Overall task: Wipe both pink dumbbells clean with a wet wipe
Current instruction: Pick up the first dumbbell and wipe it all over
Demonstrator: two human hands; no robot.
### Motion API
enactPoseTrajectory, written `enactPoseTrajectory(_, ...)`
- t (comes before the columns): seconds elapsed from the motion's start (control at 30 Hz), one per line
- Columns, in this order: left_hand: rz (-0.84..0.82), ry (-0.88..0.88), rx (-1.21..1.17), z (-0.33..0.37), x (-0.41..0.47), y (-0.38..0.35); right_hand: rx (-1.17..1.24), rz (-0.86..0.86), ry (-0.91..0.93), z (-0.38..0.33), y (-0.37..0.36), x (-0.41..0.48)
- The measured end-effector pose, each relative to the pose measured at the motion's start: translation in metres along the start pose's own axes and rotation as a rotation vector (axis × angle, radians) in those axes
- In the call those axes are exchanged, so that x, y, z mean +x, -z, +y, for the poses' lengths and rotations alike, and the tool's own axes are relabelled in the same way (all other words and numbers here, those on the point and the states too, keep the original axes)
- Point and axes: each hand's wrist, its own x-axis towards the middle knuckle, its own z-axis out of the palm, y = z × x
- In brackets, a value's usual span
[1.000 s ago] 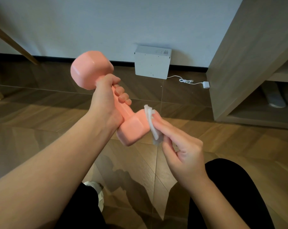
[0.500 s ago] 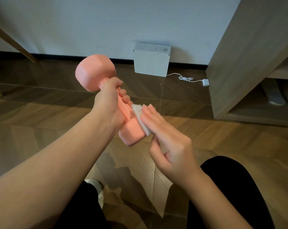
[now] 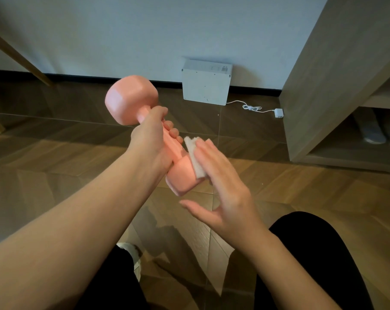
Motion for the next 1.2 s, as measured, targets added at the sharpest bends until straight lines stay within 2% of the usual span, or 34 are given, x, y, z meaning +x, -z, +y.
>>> enactPoseTrajectory(0.07,-0.071,0.04,-0.049,-0.001,-0.001,-0.001,0.033,0.033,-0.053,0.0,0.0,0.007)
enactPoseTrajectory(0.17,-0.244,0.05,-0.109,-0.001,-0.006,-0.003,0.163,0.18,-0.197,0.001,0.006,0.007)
enactPoseTrajectory(0.27,-0.458,0.001,-0.105,-0.001,-0.012,-0.009,0.403,0.225,-0.346,-0.006,0.011,0.003)
enactPoseTrajectory(0.33,-0.518,-0.018,-0.138,0.001,-0.017,-0.012,0.563,0.208,-0.391,-0.011,0.011,0.003)
enactPoseTrajectory(0.43,-0.468,-0.035,-0.147,0.006,-0.019,-0.013,0.525,0.153,-0.373,-0.015,0.011,0.004)
enactPoseTrajectory(0.57,-0.36,-0.067,-0.129,0.014,-0.016,-0.007,0.359,0.183,-0.265,-0.018,0.011,-0.003)
enactPoseTrajectory(0.73,-0.343,-0.054,-0.071,0.008,-0.019,-0.005,0.526,0.158,-0.295,-0.016,0.012,0.009)
enactPoseTrajectory(0.87,-0.311,-0.102,-0.055,0.012,-0.019,-0.005,0.503,0.183,-0.234,-0.014,0.013,-0.006)
enactPoseTrajectory(1.03,-0.307,-0.078,-0.045,0.009,-0.019,-0.006,0.466,0.181,-0.239,-0.015,0.015,0.007)
enactPoseTrajectory(1.2,-0.254,-0.077,-0.052,0.013,-0.017,-0.004,0.383,0.18,-0.144,-0.02,0.013,-0.006)
